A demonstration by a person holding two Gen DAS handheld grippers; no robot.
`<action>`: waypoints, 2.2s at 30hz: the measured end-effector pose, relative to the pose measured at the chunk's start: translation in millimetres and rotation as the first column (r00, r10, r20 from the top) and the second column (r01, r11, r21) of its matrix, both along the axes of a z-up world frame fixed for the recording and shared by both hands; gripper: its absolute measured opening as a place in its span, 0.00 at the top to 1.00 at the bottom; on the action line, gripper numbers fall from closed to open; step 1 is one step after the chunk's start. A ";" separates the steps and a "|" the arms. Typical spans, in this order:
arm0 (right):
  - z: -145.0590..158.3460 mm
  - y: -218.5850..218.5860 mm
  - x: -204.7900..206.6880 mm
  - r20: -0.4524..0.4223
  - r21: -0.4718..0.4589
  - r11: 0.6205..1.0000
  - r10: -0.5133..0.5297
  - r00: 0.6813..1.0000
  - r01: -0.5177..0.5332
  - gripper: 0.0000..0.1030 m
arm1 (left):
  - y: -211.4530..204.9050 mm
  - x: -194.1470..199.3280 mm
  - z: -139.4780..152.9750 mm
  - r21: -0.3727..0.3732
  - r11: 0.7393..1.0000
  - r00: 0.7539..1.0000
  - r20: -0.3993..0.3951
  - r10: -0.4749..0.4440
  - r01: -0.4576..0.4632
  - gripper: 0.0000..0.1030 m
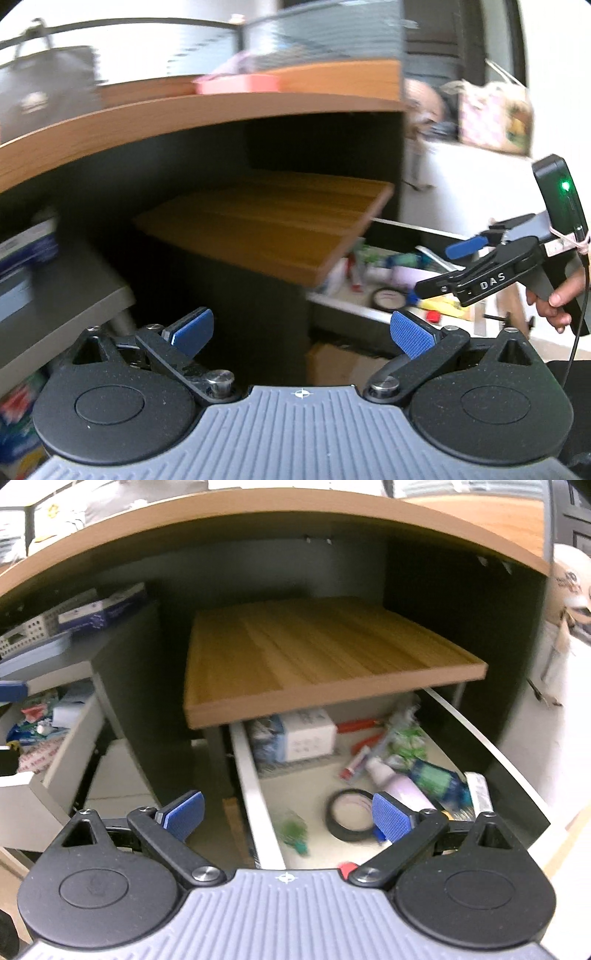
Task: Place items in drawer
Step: 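Release the key and move the left gripper over the other open drawer, then lower the left gripper and grasp the small green glass bottle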
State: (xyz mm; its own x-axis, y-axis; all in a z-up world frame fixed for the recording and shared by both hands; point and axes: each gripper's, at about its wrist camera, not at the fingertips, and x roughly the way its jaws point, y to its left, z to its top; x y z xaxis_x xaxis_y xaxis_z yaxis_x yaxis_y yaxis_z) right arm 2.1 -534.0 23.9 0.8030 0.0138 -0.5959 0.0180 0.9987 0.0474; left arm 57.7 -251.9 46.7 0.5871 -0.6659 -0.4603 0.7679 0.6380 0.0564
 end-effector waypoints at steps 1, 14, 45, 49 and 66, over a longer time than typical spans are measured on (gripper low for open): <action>-1.3 -5.5 -1.4 -0.010 -0.002 1.000 -0.003 1.000 0.003 0.04 | -10.5 2.1 -0.8 0.011 0.999 0.999 0.000 -0.035 0.035 0.00; -4.7 -56.2 -26.9 -0.071 0.020 1.000 -0.019 0.997 0.021 0.07 | -137.5 16.6 -27.4 0.226 0.918 0.945 -0.073 -0.317 0.326 0.01; -15.1 -84.1 -50.9 0.008 0.098 0.995 -0.004 1.000 0.003 0.07 | -293.9 89.0 -136.7 0.629 0.588 0.850 -0.477 -0.224 0.508 0.28; -13.4 -89.1 -55.4 0.021 0.105 0.994 -0.022 1.000 0.020 0.07 | -302.8 99.2 -147.3 0.651 0.573 0.849 -0.499 -0.172 0.498 0.27; -11.2 -96.2 -63.9 0.083 0.198 0.980 -0.036 0.996 0.019 0.04 | -309.6 119.5 -156.5 0.637 0.615 0.837 -0.543 -0.072 0.466 0.26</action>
